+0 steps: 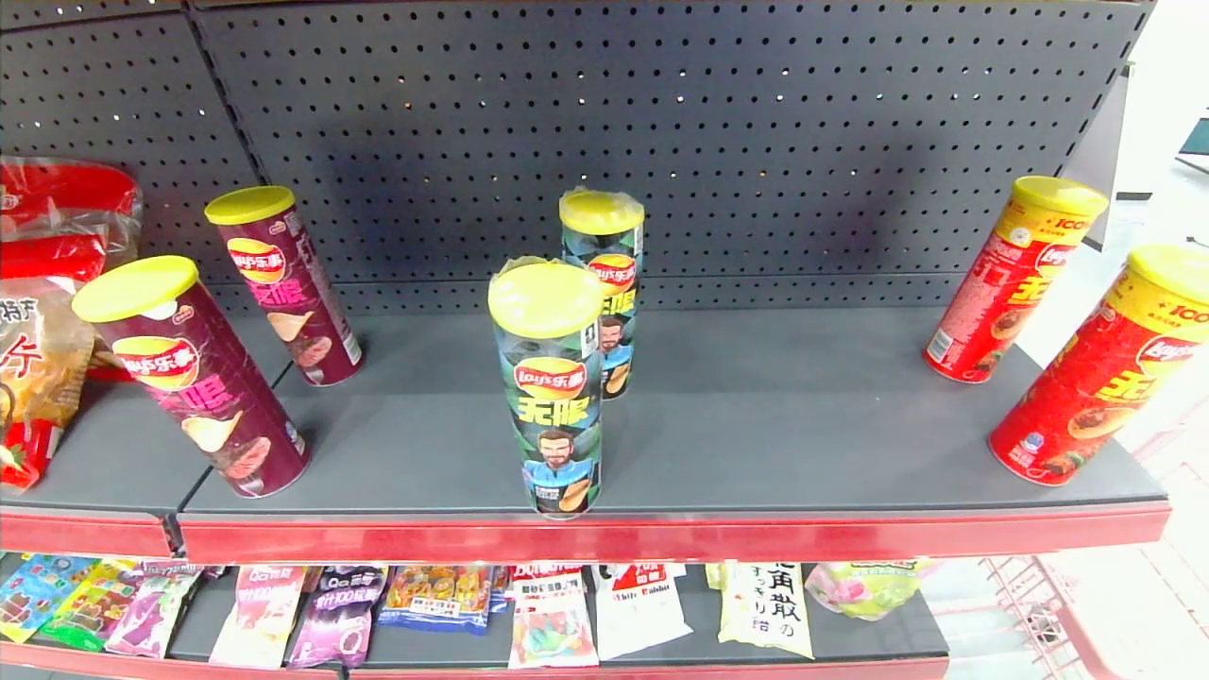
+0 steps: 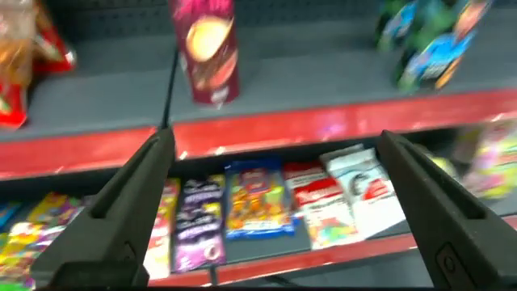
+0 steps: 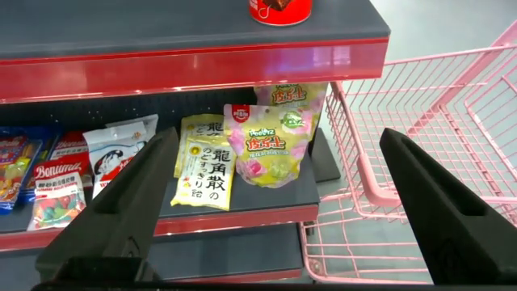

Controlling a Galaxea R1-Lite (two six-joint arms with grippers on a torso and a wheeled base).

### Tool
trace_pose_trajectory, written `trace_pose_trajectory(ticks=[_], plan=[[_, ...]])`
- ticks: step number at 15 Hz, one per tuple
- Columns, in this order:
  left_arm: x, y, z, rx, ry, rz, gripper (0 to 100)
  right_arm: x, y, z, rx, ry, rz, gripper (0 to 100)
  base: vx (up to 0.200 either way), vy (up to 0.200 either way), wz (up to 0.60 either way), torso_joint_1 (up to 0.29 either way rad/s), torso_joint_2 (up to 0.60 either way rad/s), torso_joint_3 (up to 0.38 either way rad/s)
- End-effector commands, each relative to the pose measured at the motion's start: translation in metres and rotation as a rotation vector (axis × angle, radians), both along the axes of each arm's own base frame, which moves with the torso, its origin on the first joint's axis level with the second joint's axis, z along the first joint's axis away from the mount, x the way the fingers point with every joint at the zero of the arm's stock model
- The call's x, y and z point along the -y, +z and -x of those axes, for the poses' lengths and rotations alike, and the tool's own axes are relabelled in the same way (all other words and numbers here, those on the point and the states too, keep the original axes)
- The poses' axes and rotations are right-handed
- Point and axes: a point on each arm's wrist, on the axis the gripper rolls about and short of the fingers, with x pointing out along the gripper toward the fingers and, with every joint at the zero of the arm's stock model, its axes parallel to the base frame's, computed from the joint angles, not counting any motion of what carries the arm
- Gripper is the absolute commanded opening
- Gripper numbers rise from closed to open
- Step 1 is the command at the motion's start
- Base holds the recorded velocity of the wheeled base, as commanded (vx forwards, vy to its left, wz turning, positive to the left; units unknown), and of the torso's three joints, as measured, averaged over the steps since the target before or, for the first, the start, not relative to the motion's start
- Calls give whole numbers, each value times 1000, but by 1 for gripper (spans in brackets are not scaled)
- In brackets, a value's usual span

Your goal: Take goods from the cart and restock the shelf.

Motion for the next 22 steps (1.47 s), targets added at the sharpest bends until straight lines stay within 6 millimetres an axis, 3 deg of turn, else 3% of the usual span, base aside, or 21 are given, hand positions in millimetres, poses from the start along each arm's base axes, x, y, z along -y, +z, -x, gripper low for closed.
trace_pose_trajectory(ticks=[1,5,8,9,10,14,19,22], plan=[[3,66,-50,-222,-92,74,100,0,0,0,-2,-1,0,100,0,0,0,0,0,0],[14,62,-102,-469,-281,6,100,0,0,0,-3,-1,1,100,0,0,0,0,0,0],[27,60,-126,-569,-359,-25,100,0,0,0,-3,1,1,100,0,0,0,0,0,0],[27,60,-126,-569,-359,-25,100,0,0,0,-3,1,1,100,0,0,0,0,0,0],[36,64,-159,-602,-346,-35,100,0,0,0,-2,1,0,100,0,0,0,0,0,0],[54,66,-222,-653,-311,-61,100,0,0,0,-2,-1,0,100,0,0,0,0,0,0],[72,57,-264,-712,-312,-82,100,0,0,0,-3,-1,1,100,0,0,0,0,0,0],[85,56,-278,-714,-345,-93,100,0,0,0,-3,-1,1,100,0,0,0,0,0,0]])
